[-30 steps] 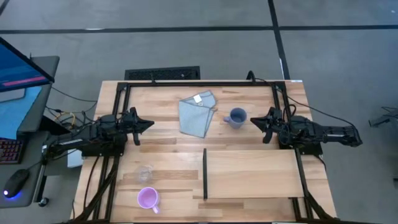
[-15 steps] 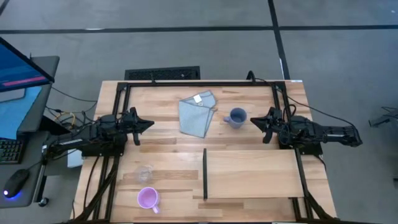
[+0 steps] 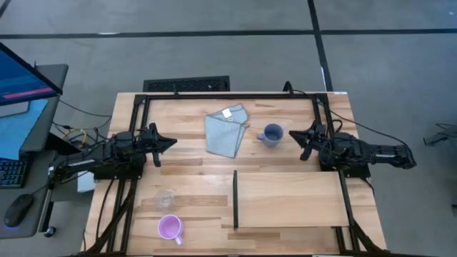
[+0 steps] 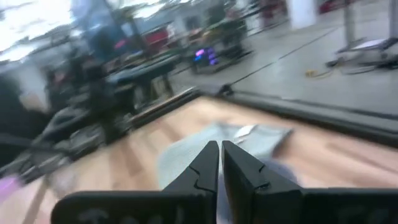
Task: Stack small to large cups/mugs on shelf
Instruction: Put the blue mug on the shelf
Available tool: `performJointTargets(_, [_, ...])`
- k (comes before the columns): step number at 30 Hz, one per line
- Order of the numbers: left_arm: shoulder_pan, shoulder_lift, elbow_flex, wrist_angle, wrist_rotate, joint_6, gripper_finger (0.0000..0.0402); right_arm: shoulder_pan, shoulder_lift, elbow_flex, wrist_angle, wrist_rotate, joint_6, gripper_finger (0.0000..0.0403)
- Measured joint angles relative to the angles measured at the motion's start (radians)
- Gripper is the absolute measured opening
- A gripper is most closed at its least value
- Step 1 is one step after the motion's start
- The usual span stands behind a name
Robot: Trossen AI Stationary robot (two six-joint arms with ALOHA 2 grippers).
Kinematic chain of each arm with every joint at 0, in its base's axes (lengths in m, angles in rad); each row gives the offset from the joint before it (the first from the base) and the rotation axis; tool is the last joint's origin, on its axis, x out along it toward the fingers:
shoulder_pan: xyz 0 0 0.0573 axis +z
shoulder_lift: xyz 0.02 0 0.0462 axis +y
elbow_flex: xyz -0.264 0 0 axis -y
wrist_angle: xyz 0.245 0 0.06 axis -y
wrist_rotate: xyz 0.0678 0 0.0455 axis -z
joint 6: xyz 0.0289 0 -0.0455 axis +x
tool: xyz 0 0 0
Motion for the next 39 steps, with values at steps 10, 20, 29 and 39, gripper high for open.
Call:
performJointTargets(10, [0.000,0.000,0.000,0.000,0.000,-0.001,0.0000,-0.030,0.000,0.000,0.283,-0.023,-0.195,0.0044])
performJointTargets(20, [0.000,0.000,0.000,0.000,0.000,-0.003,0.0000,-0.031,0.080,0.270,0.118,-0.074,-0.333,0.0044])
performJointTargets(29, [0.000,0.000,0.000,0.000,0.000,-0.003,0.0000,-0.031,0.329,0.564,-0.140,-0.072,-0.332,0.0044])
performJointTargets(39, [0.000,0.000,0.000,0.000,0.000,-0.003,0.0000,-0.060,0.619,0.792,-0.416,-0.072,-0.326,0.0044])
